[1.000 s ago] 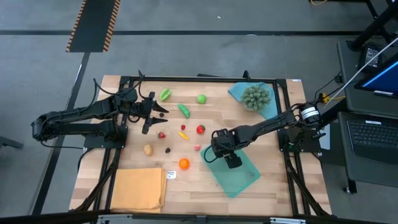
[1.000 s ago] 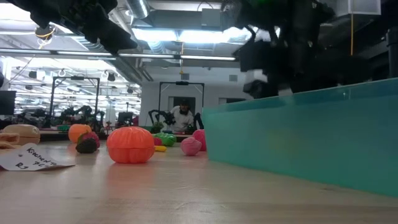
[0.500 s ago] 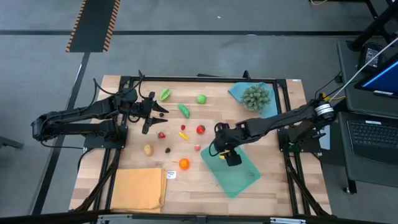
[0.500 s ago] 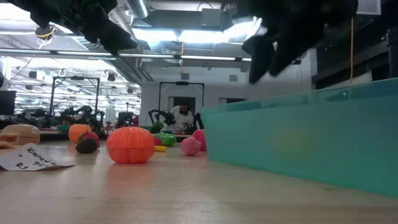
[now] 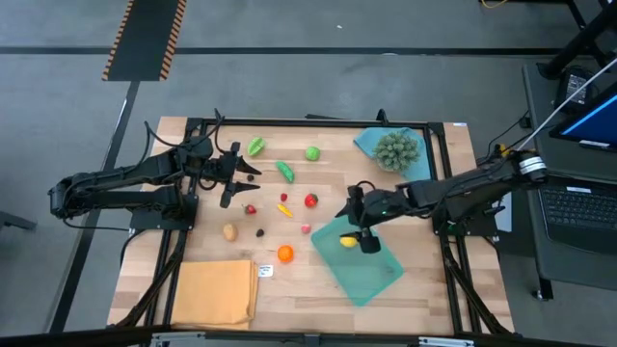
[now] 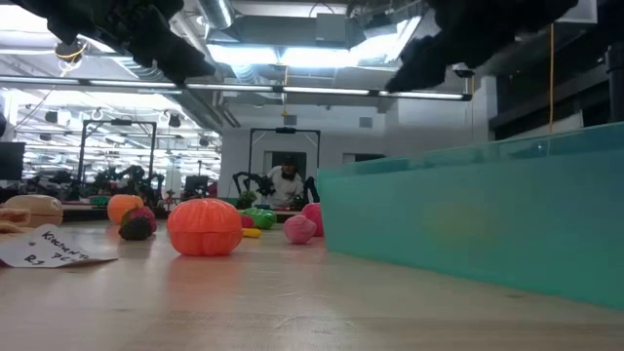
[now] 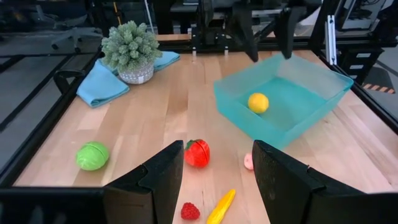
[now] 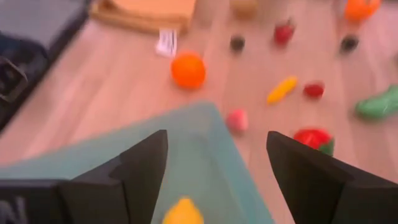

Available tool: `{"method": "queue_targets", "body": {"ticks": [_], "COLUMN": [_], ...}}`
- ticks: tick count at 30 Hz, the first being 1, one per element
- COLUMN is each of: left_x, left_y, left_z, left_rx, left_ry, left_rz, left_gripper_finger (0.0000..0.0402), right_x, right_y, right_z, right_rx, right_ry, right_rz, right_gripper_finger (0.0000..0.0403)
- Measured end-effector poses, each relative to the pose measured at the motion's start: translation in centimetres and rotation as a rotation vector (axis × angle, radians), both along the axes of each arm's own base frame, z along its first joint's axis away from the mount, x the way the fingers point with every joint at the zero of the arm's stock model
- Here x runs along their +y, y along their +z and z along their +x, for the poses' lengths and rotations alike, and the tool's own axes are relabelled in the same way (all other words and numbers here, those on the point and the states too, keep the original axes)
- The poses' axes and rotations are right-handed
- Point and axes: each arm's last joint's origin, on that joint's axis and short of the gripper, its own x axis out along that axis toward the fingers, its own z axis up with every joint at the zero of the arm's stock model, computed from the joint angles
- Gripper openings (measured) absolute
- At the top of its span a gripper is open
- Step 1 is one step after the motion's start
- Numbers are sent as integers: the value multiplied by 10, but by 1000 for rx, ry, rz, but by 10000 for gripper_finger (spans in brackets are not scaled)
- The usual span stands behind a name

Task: Pick and placing Produce into tupperware
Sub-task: Put the starfruit into the green bin

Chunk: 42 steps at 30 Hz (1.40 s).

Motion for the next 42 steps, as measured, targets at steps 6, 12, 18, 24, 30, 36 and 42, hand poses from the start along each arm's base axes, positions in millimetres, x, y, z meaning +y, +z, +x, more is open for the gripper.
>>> {"method": "queue_targets", "body": {"ticks": [6, 12, 18, 24, 30, 36, 42], "left_x": [0, -1, 0, 5, 8, 9, 11], "left_y": [0, -10, -25, -35, -38, -38, -38], "left_z": [0, 2, 2, 0, -1, -2, -3], "left_rx": [-1, 0, -16, 26, 42, 43, 50], "left_ry": [0, -11, 39, 211, 330, 417, 460], "left_rz": [2, -4, 15, 41, 32, 12, 22], "left_gripper_finger": [185, 185, 185, 185, 185, 185, 185], "right_x": [-7, -22, -32, -35, -44, -52, -59], "right_y": [-2, -28, -31, -31, -31, -31, -31], "right_z": [-9, -14, -18, -17, -17, -17, -17], "right_rx": [-215, -318, -427, -435, -436, -436, -436], "right_ry": [-4, -59, -101, -110, -228, -264, -291], "right_rz": [13, 28, 40, 9, -8, -16, -23], "right_gripper_finger": [276, 276, 276, 276, 276, 276, 276]}}
